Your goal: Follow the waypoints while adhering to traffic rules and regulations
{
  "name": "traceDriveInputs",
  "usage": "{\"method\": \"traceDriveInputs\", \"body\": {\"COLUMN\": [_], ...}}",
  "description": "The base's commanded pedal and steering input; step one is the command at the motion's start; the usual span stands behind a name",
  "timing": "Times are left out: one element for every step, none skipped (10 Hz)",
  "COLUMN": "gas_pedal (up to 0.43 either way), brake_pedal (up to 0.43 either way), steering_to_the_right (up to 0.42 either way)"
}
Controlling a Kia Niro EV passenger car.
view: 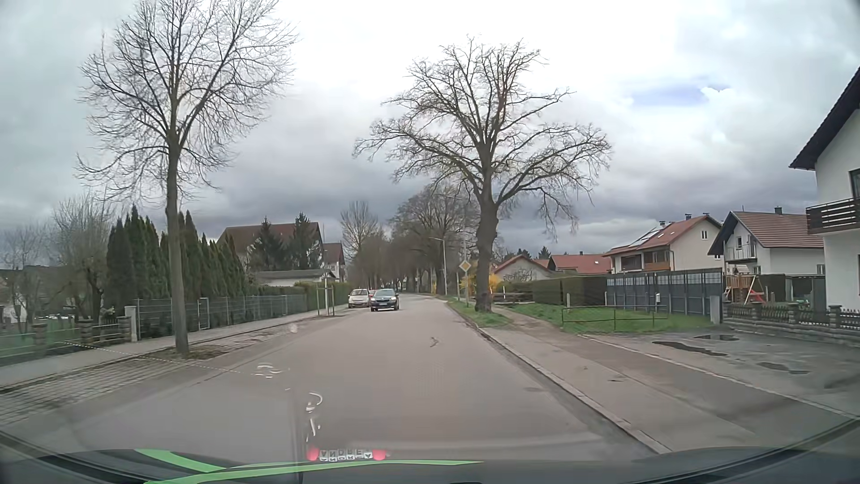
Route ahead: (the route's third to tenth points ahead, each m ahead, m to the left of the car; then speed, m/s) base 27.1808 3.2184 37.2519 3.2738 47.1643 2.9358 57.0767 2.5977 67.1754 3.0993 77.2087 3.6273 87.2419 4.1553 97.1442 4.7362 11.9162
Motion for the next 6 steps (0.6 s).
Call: {"method": "traceDriveInputs", "body": {"gas_pedal": [0.118, 0.118, 0.118, 0.118, 0.118, 0.118], "brake_pedal": [0.0, 0.0, 0.0, 0.0, 0.0, 0.0], "steering_to_the_right": [-0.002, -0.002, -0.002, -0.002, -0.002, -0.002]}}
